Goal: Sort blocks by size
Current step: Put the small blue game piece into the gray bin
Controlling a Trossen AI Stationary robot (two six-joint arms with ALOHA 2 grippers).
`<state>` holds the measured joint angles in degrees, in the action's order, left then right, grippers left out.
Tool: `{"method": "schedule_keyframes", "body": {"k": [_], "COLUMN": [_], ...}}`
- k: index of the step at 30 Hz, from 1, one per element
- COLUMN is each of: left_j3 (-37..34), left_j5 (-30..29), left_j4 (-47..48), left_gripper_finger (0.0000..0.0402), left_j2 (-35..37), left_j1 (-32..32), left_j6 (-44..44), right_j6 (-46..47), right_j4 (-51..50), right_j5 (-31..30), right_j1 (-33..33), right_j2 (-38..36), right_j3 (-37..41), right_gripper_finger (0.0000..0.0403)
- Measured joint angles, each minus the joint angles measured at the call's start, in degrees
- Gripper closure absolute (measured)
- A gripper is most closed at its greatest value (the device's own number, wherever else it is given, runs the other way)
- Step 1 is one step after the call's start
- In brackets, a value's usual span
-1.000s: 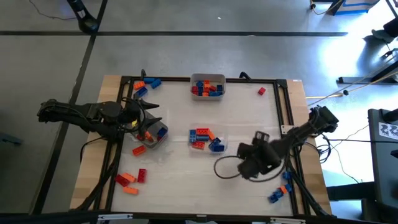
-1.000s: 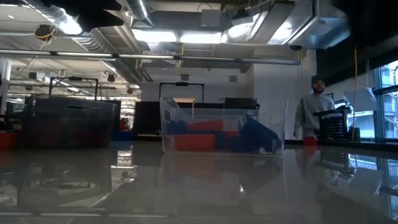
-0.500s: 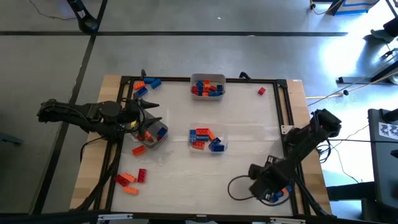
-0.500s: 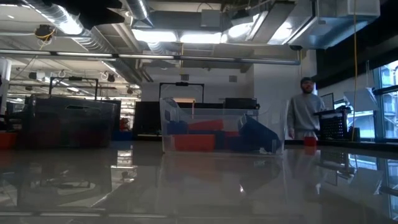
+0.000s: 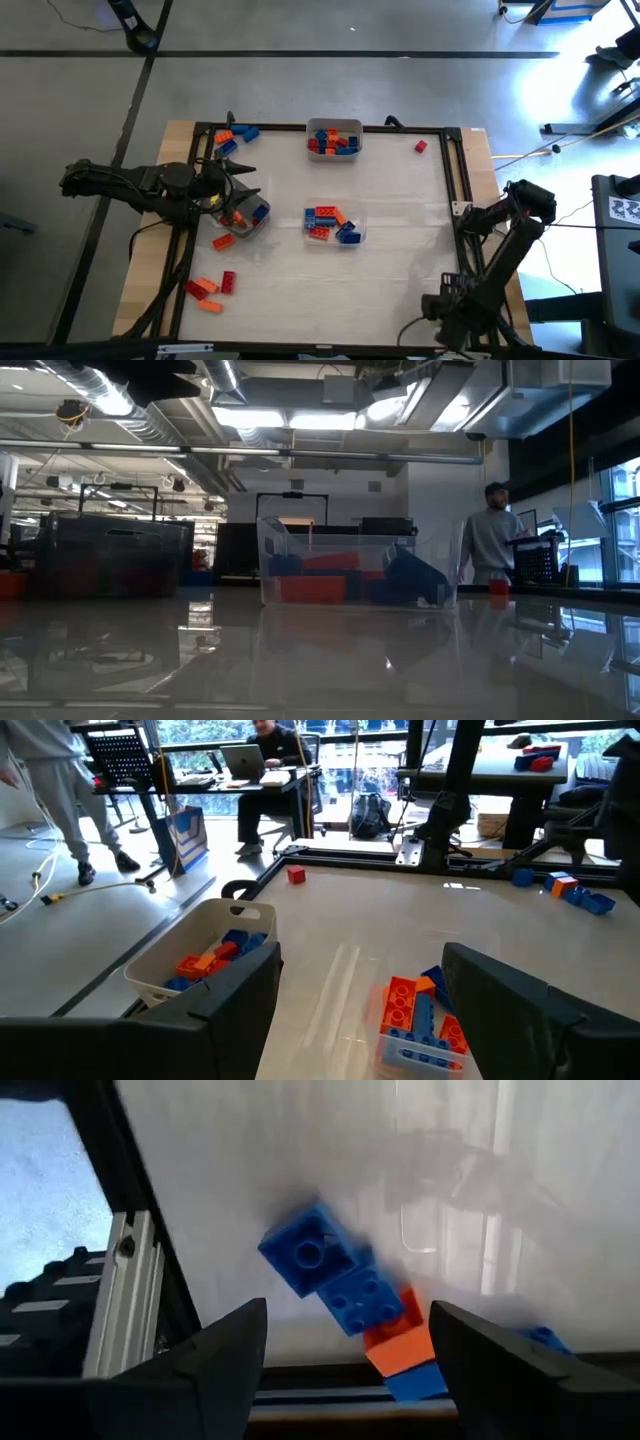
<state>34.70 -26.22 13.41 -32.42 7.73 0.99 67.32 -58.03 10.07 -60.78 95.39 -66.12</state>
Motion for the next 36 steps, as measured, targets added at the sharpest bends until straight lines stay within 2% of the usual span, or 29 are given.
{"method": "schedule_keyframes", "body": {"k": [6, 16, 20, 25, 36], "left_j3": [0.0, 0.0, 0.0, 0.0, 0.0], "left_j5": [0.0, 0.0, 0.0, 0.0, 0.0], "left_j4": [0.1, 0.2, 0.2, 0.5, 0.5], "left_gripper_finger": [0.0137, 0.0137, 0.0137, 0.0137, 0.0137], "left_j2": [0.0, 0.0, 0.0, 0.0, 0.0], "left_j1": [0.0, 0.0, 0.0, 0.0, 0.0], "left_j6": [0.0, 0.0, 0.0, 0.0, -0.1], "right_j6": [0.2, -1.5, -3.3, -3.6, -5.1], "right_j4": [5.4, 5.7, 6.7, 7.5, 7.1], "right_j5": [-2.2, -2.5, -0.4, -2.4, -2.5], "right_j1": [-2.9, -3.5, -3.7, -3.8, -3.7], "right_j2": [0.0, 1.6, 4.1, 6.6, 7.7], "right_j3": [2.3, 5.2, 5.2, 5.2, 5.0], "right_gripper_finger": [0.0127, 0.0127, 0.0127, 0.0127, 0.0127]}}
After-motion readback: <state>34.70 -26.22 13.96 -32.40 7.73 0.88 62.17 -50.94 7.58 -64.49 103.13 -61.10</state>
